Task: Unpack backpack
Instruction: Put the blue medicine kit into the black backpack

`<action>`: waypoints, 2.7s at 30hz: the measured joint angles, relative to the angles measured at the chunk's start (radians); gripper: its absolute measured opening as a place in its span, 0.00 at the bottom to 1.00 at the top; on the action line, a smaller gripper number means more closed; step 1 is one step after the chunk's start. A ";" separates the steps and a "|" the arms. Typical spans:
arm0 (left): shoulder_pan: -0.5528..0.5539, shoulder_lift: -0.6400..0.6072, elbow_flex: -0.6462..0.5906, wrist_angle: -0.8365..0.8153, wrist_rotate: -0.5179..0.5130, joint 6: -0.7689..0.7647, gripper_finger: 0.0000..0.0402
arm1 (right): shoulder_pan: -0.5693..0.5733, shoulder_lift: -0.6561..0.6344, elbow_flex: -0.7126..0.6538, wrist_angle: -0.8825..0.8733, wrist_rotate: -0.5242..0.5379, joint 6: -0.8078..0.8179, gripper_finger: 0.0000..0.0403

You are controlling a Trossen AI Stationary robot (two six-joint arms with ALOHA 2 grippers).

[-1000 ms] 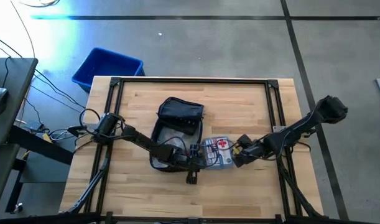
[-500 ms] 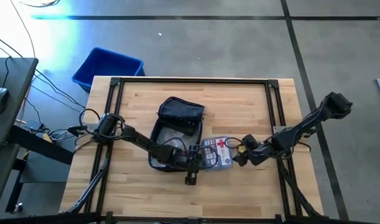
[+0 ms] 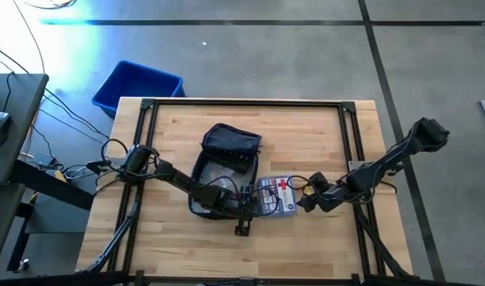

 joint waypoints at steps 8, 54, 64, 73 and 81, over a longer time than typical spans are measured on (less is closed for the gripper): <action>0.000 0.000 0.000 0.002 -0.048 0.004 0.00 | -0.028 0.007 -0.065 0.208 0.023 0.021 0.77; -0.166 -0.156 0.145 -0.123 -0.276 0.131 0.00 | 0.010 0.143 -0.077 0.860 0.220 -0.306 0.35; -0.508 -0.406 0.235 -0.489 -0.614 0.040 0.00 | -0.136 0.266 0.297 0.671 0.014 -0.548 0.35; -0.750 -0.452 0.229 -0.718 -0.760 -0.287 0.00 | -0.402 0.574 0.665 0.565 -0.444 -0.772 0.35; -0.806 -0.436 0.227 -0.757 -0.767 -0.392 0.00 | -0.574 0.848 0.934 0.427 -0.795 -0.902 0.35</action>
